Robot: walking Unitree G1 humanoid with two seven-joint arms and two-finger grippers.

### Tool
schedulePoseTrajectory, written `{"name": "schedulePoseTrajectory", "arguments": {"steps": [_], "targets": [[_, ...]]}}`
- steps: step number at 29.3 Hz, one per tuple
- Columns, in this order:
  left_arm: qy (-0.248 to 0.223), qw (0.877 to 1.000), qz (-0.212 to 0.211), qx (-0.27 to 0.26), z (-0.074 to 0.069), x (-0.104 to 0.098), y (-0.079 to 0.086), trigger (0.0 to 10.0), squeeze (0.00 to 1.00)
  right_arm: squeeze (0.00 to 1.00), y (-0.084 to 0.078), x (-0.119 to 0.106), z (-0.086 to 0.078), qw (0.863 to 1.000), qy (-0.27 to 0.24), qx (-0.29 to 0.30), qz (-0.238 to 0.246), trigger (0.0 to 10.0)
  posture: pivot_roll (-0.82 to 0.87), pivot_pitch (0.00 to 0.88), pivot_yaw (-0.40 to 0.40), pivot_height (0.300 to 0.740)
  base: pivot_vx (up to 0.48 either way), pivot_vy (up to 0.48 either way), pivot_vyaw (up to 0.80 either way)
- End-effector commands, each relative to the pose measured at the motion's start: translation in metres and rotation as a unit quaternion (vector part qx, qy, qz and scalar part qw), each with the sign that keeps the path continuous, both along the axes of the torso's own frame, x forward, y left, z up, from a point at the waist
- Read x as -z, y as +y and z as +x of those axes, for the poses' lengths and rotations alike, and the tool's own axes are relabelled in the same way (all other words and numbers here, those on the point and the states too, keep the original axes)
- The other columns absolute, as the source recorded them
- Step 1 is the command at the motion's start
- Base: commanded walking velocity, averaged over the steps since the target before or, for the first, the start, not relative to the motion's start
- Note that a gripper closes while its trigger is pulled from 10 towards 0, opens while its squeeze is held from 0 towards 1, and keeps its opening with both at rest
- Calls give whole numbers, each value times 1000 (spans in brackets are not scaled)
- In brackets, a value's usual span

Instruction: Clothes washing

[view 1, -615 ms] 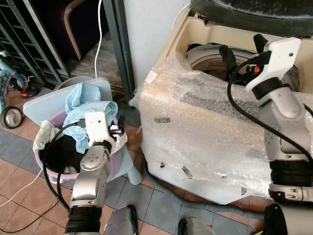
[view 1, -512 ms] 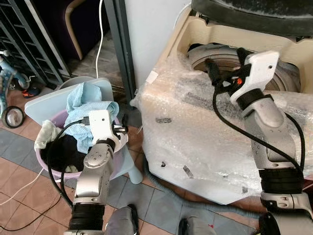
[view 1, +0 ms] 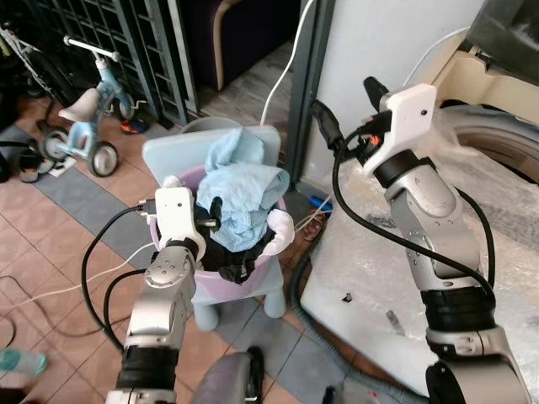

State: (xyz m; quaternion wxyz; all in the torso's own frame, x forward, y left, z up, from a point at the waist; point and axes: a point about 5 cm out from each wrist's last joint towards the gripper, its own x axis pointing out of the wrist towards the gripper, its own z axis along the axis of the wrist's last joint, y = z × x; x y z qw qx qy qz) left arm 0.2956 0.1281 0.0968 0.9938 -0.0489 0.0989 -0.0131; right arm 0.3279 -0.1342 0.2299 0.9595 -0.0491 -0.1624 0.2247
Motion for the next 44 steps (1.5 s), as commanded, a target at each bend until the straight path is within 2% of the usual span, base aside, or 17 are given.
{"name": "schedulePoseTrajectory", "arguments": {"steps": [1, 5, 8, 10, 12, 13, 15, 18, 20, 23, 26, 27, 29, 31, 35, 38, 44], "targets": [[5, 1000, 5, 2, -4, 4, -2, 10000, 0, 0, 10, 12, -7, 999, 23, -28, -11, 10000, -32, 63, 60, 740, 0, 480, 794], [-14, 1000, 7, 0, -5, 1, -2, 10000, 0, 0, 20, 23, -15, 998, 35, -48, -8, 10000, -25, 66, 54, 740, 0, 240, 794], [-26, 1000, -17, 1, -7, -1, 1, 10000, 0, 0, 21, 32, -17, 999, 49, -13, 12, 10000, -15, 65, 47, 740, 0, 0, 0], [-25, 1000, -3, -7, -7, 0, 6, 10000, 0, 0, 17, 39, -17, 998, 59, 30, 20, 10000, -8, 66, 44, 740, 0, 0, 0], [-19, 1000, -2, -14, -7, 0, 11, 10000, 0, 0, 9, 46, -17, 995, 60, 81, 7, 10000, -6, 69, 43, 740, 0, 0, 0], [-22, 1000, 5, -13, -9, 0, 16, 10000, 0, 0, -2, 56, -20, 989, 68, 128, -7, 10000, -10, 74, 44, 740, 0, 0, 0], [-25, 1000, 10, -11, -10, 1, 18, 10000, 0, 0, -7, 60, -22, 986, 74, 147, -13, 10000, -13, 76, 45, 740, 0, 0, 0], [-26, 1000, 18, -1, -14, 4, 21, 10000, 0, 0, -30, 82, -29, 970, 120, 210, -13, 10000, -20, 79, 46, 740, 0, 0, 0], [-29, 999, 13, 12, -15, 5, 19, 10000, 0, 0, -38, 93, -34, 963, 148, 224, -2, 10000, -28, 81, 47, 740, 0, 0, 0], [-31, 999, 7, 21, -15, 4, 15, 10000, 0, 0, -39, 99, -37, 960, 152, 232, -24, 10000, -29, 83, 45, 740, 206, 0, 0], [-32, 999, 4, 22, -14, 3, 12, 10000, 0, 0, -37, 103, -35, 956, 143, 246, -76, 10000, -29, 80, 42, 740, 314, 0, 0], [-32, 999, 3, 23, -14, 3, 10, 10000, 0, 0, -34, 105, -34, 959, 138, 234, -79, 10000, -26, 79, 41, 740, 319, 0, 0], [-32, 999, 4, 24, -14, 3, 10, 10000, 0, 0, -31, 106, -34, 961, 140, 230, -64, 10000, -24, 79, 39, 740, 324, 0, 0], [-32, 999, 5, 21, -14, 3, 11, 10000, 0, 0, -30, 104, -33, 961, 126, 236, -75, 10000, -20, 77, 38, 740, 337, 0, 0], [-29, 999, 4, 21, -15, 4, 12, 10000, 0, 0, -24, 110, -34, 965, 162, 194, -65, 10000, -16, 79, 38, 740, 338, 0, 0], [-28, 999, 4, 19, -15, 5, 13, 10000, 0, 0, -23, 112, -36, 968, 178, 174, -32, 10000, -15, 84, 40, 740, 331, 0, 0], [-26, 999, 10, 19, -14, 6, 13, 10000, 0, 0, -24, 110, -33, 968, 167, 183, -45, 10000, -20, 100, 42, 740, 324, 0, 0]]}}
